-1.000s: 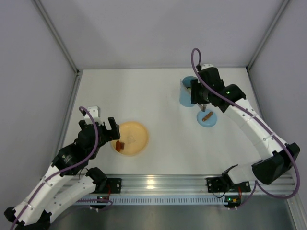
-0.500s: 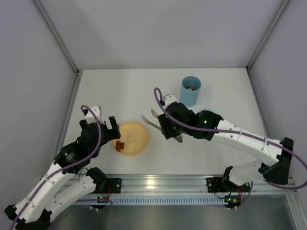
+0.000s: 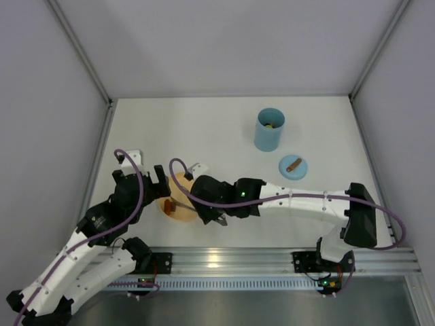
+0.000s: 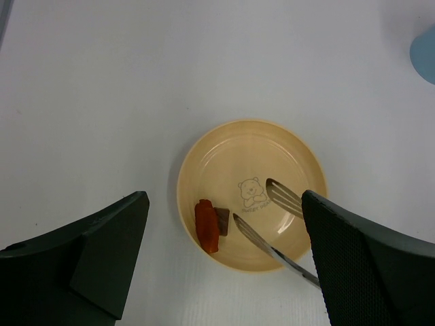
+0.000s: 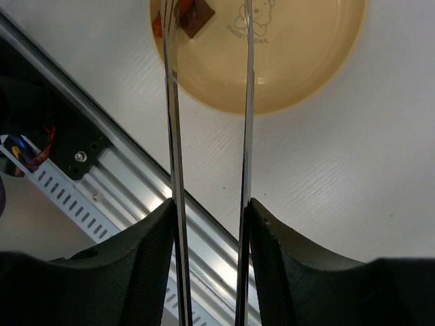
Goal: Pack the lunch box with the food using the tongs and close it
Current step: Pick up the fake food from the plate.
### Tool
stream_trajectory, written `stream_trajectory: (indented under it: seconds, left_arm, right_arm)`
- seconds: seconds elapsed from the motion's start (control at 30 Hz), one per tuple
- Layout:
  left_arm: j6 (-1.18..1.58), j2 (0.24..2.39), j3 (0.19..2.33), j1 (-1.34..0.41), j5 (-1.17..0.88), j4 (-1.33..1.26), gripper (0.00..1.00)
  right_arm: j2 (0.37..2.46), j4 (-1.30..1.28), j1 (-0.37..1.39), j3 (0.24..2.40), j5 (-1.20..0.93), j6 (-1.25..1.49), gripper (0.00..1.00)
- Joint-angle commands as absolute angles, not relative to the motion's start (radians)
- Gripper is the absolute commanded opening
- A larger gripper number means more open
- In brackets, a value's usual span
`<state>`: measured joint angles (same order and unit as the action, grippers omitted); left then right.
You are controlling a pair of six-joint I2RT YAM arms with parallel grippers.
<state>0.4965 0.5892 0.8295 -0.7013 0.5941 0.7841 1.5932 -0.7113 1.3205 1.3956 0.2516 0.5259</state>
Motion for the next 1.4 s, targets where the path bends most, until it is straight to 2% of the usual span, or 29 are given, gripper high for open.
stream_trajectory:
  seconds: [0.0, 0.53, 1.37]
  left_arm:
    - [0.503, 0.581, 0.834, -0.706, 0.614, 0.779, 0.99]
    - [0.505, 0.580, 0.834, -0.706, 0.617, 0.779, 0.99]
    - [0.505, 0.577, 0.834, -0.706, 0.612, 0.778, 0.99]
  right_arm:
    - [1.615, -0.620, 1.354, 1.479, 0.250, 0.551, 0.44]
    - [1.729, -0.600, 1.393, 1.537, 0.229, 0.581, 0.38]
    - [1.804, -0.612, 1.393, 1.568, 0.222, 0.587, 0.37]
